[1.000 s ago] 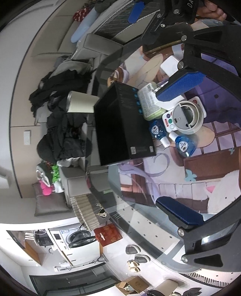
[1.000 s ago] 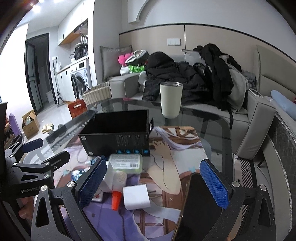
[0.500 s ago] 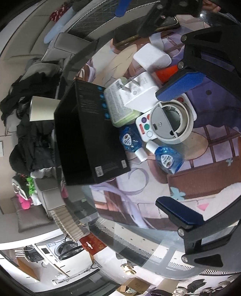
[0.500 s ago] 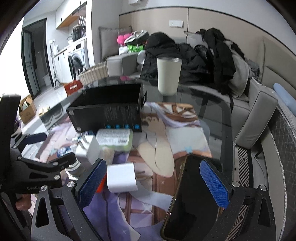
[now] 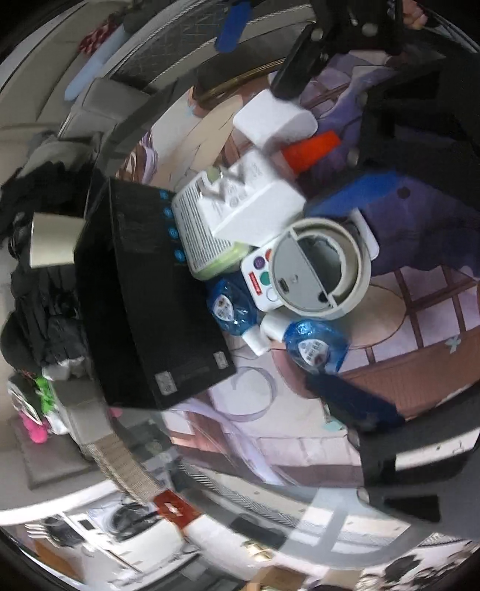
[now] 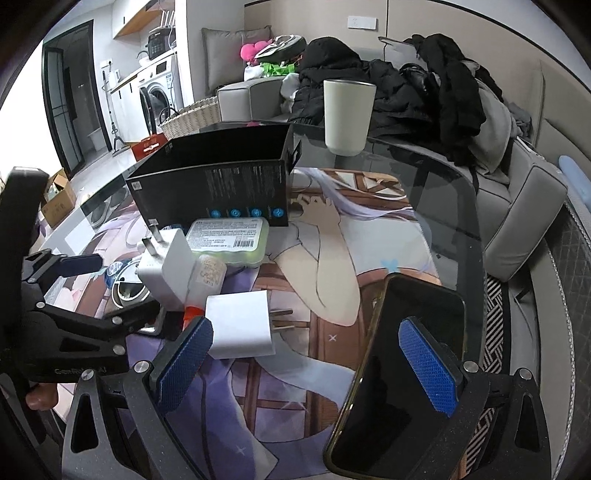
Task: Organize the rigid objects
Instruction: 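Close the right gripper on the white cube charger while the left gripper approaches the tape roll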
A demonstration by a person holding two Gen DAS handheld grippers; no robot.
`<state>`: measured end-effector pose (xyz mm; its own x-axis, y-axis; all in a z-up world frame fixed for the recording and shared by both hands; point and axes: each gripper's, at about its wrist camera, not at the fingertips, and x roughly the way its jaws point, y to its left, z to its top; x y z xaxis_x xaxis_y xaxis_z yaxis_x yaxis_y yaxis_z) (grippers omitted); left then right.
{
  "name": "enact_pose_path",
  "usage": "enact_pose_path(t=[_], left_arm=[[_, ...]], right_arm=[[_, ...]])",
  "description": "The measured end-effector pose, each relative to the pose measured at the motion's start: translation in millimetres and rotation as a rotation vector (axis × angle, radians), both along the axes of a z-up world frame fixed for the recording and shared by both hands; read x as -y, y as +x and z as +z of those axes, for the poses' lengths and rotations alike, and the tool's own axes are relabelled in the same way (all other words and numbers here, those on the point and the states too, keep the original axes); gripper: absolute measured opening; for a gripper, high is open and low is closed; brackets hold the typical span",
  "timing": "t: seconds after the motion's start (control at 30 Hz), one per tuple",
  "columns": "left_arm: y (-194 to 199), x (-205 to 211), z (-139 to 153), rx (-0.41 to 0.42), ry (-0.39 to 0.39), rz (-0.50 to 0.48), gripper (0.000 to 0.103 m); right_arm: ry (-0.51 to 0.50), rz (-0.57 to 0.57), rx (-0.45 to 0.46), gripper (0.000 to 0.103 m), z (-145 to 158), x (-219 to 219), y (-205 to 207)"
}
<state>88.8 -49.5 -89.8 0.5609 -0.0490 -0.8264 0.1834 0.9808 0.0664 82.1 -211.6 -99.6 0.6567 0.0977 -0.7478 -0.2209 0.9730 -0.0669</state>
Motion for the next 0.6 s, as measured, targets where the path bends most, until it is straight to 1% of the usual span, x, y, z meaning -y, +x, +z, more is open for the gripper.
enact_pose_path(t=[0.07, 0.1, 0.17, 0.23, 0.4, 0.43, 0.5, 0.57, 0.6], left_arm=[[-5, 3, 3, 0.020, 0.030, -0.025, 0.049], [-6, 2, 3, 0.017, 0.030, -0.027, 0.049], [-8, -4, 4, 0.006, 0.005, -0.028, 0.049], [-8, -9, 4, -0.006, -0.009, -0.025, 0.049], [-14, -24, 3, -0.035, -0.033, -0.012, 0.049], [-16, -26, 3, -0.036, -0.031, -0.012, 0.049], [-18, -28, 2, -0.042, -0.025, -0.014, 0.049], [-22, -33, -1, -0.071, -0.037, -0.014, 0.049], [-24, -35, -4, -0.086, -0.043, -0.011, 0.049]], right_arm=[[-0.006, 0.010, -0.007, 0.103, -3, -4, 2], [-0.012, 0.016, -0.014, 0.103, -5, -7, 4], [-0.017, 0.025, -0.029, 0.102, -9, -10, 7], [-0.005, 0.031, -0.027, 0.102, -11, -11, 7], [-0.022, 0.061, -0.042, 0.102, -18, -21, 10], [-0.018, 0.067, -0.053, 0.101, -20, -24, 11], [0.001, 0.081, -0.068, 0.093, -21, -26, 11], [0.018, 0.105, -0.079, 0.077, -19, -32, 9], [0.015, 0.112, -0.084, 0.074, -19, -34, 8]])
